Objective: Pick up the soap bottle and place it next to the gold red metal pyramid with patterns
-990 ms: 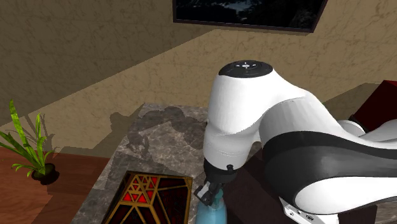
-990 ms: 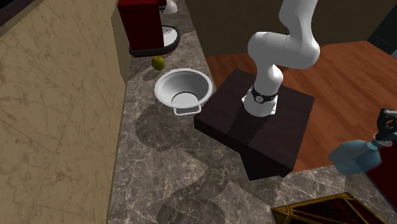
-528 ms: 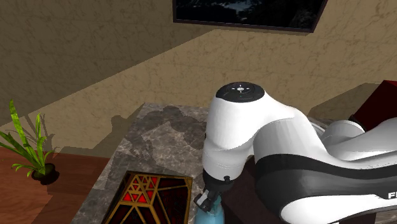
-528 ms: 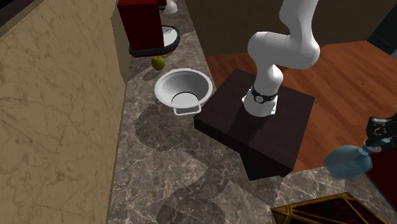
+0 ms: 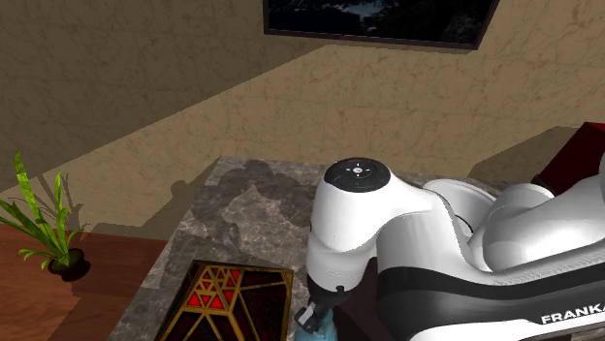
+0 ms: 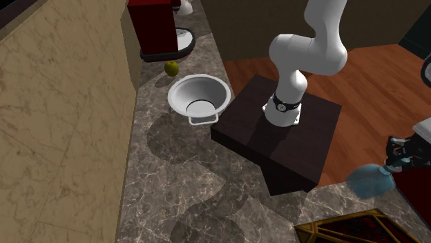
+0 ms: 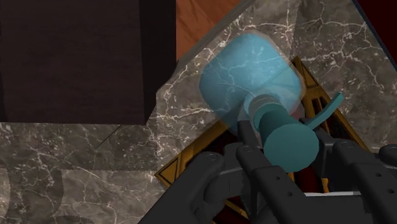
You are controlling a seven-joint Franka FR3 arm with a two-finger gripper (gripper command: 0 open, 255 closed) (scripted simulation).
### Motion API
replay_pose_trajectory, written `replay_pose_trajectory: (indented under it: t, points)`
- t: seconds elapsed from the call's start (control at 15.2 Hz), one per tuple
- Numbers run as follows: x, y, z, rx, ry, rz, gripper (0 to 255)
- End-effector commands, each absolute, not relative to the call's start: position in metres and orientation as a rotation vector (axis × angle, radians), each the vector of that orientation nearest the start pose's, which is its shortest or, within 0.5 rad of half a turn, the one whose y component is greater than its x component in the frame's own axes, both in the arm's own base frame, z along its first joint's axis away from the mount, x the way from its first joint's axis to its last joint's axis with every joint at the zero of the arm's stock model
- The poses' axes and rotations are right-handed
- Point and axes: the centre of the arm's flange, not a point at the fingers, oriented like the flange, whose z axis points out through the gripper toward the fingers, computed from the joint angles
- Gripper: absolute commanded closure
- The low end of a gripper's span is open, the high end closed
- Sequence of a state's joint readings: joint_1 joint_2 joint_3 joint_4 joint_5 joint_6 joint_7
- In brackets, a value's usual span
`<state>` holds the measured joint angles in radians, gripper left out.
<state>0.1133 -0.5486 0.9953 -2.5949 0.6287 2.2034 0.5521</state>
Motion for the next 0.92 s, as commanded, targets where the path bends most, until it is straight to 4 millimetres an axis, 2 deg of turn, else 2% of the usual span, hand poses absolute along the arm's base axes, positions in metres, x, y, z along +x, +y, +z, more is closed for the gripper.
replay_pose_trajectory:
  t: [0.0,0.86]
  points:
    - [0.182,0.368,0.343,-3.09,-0.141,0.028,255]
    - [0.182,0.368,0.275,-3.09,-0.141,0.028,255]
